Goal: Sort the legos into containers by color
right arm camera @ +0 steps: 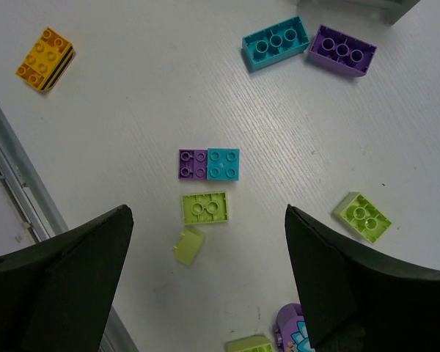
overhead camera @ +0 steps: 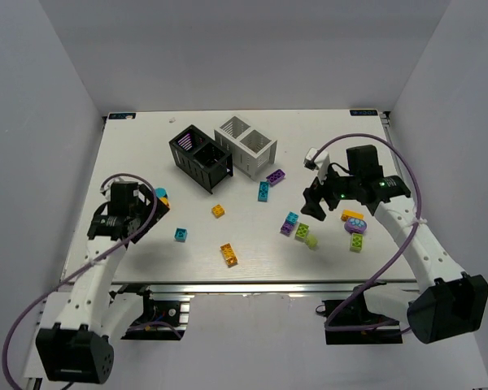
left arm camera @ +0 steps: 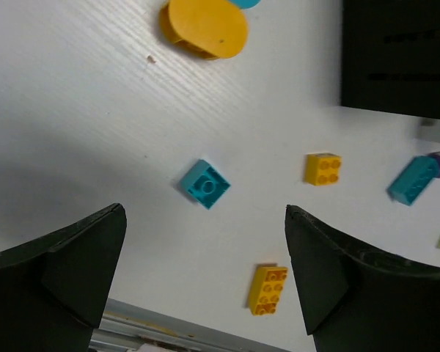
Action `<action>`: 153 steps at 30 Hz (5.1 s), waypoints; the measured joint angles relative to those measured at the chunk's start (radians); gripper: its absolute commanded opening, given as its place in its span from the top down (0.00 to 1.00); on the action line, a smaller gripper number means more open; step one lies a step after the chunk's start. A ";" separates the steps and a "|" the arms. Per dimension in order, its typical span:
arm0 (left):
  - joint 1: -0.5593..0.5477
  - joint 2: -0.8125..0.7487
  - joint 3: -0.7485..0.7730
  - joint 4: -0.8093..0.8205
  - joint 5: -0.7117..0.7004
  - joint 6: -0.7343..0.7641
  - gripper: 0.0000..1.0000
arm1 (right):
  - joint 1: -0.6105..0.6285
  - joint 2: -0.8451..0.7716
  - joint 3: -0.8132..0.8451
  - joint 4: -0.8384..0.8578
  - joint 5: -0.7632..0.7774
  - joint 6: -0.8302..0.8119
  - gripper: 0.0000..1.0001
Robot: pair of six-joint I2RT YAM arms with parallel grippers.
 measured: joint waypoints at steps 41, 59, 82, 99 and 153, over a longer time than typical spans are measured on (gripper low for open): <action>0.000 0.401 -0.063 0.249 -0.020 0.258 0.02 | 0.021 0.088 0.010 0.050 -0.066 -0.005 0.11; 0.000 0.712 0.152 0.314 -0.097 0.312 0.04 | 0.021 0.098 0.010 0.084 -0.066 -0.006 0.11; 0.000 0.832 0.181 0.447 -0.143 0.400 0.16 | 0.021 0.114 0.010 0.101 -0.065 -0.009 0.11; -0.001 0.776 0.135 0.488 -0.074 0.411 0.82 | 0.021 0.114 0.010 0.101 -0.064 -0.003 0.10; -0.626 0.167 -0.145 0.835 0.192 0.282 1.00 | 0.380 0.471 0.328 0.246 -0.064 1.224 0.30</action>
